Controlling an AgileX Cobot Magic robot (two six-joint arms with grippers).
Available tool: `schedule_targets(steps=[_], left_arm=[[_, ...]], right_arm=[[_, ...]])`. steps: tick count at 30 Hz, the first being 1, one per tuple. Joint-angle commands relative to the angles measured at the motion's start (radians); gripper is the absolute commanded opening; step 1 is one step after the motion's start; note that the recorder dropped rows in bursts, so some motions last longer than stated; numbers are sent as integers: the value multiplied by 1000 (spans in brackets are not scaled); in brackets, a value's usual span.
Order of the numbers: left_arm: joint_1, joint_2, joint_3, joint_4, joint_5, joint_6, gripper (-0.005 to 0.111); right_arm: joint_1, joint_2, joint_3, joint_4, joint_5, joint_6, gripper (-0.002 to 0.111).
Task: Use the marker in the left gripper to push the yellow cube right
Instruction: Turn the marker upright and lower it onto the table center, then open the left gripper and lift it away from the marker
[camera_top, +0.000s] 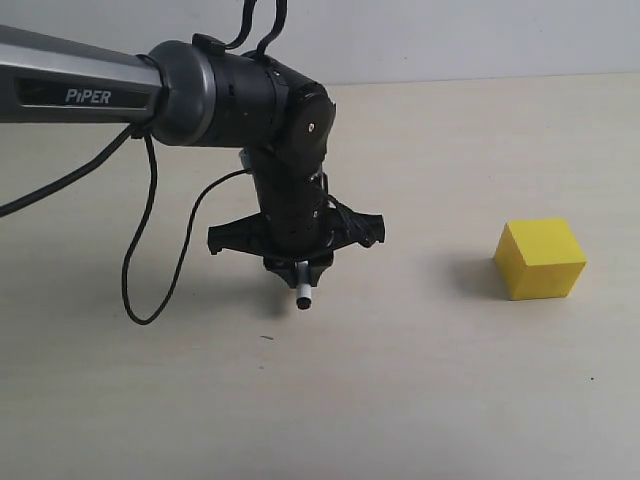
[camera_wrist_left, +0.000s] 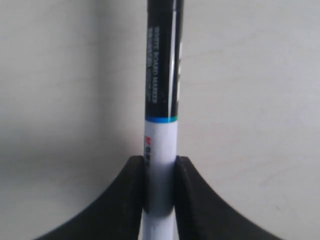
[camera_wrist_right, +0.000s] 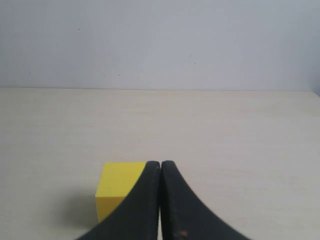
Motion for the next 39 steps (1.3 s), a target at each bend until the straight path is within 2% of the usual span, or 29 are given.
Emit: schedule_targets(steps=[1, 20, 22, 23, 24, 25, 27, 28, 32, 36, 37, 38, 39], left_arm=[[0, -3, 5, 3, -21, -21, 0], [32, 29, 8, -46, -44, 32, 1], [32, 29, 8, -46, -45, 32, 14], [32, 29, 8, -46, -45, 32, 27], [32, 29, 8, -46, -45, 34, 34], [32, 29, 8, -46, -45, 36, 50], [32, 29, 8, -46, -45, 45, 67], [32, 29, 8, -46, -45, 59, 69], [32, -8, 8, -12, -66, 146, 69], [32, -97, 8, 105, -135, 199, 67], [32, -114, 8, 111, -156, 221, 65], [32, -142, 8, 111, -196, 258, 53], [32, -152, 8, 109, -213, 276, 46]], right_arm=[[-3, -6, 5, -4, -5, 0, 0], [-3, -6, 5, -4, -5, 0, 0], [-3, -6, 5, -4, -5, 0, 0], [-3, -6, 5, -4, -5, 0, 0], [-3, -6, 5, -4, -5, 0, 0], [-3, -6, 5, -4, -5, 0, 0], [-3, -6, 5, -4, -5, 0, 0], [-3, -6, 5, -4, -5, 0, 0], [-3, -6, 5, -4, -5, 0, 0], [-3, -6, 5, -4, -5, 0, 0], [-3, -6, 5, -4, -5, 0, 0], [-3, -6, 5, -4, -5, 0, 0], [-3, -6, 5, -4, -5, 0, 0]])
